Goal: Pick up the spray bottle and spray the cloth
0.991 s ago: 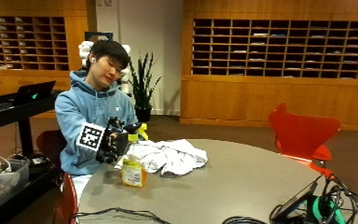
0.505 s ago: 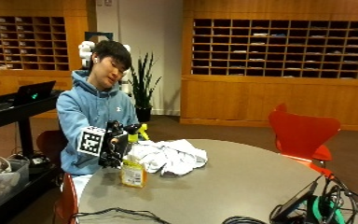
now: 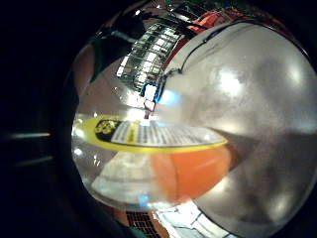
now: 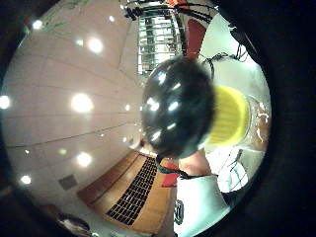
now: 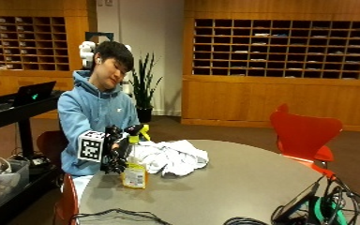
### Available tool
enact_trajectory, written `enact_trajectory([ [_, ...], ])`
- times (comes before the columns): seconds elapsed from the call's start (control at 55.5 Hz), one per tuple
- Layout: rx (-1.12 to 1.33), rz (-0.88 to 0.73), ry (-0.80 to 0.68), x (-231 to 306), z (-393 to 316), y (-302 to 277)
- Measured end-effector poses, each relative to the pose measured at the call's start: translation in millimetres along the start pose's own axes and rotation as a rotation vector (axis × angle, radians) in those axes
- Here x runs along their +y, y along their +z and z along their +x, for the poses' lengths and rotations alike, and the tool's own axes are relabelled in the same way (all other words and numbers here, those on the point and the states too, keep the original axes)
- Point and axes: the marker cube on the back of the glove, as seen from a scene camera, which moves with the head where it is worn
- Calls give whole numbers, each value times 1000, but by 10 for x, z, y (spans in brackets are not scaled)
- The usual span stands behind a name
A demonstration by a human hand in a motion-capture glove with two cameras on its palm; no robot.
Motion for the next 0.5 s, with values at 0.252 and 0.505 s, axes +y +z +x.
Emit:
enact_trajectory([
  [0.252, 57, -63, 33, -111, 5, 38],
  [0.505, 168, -150, 17, -163, 54, 153],
])
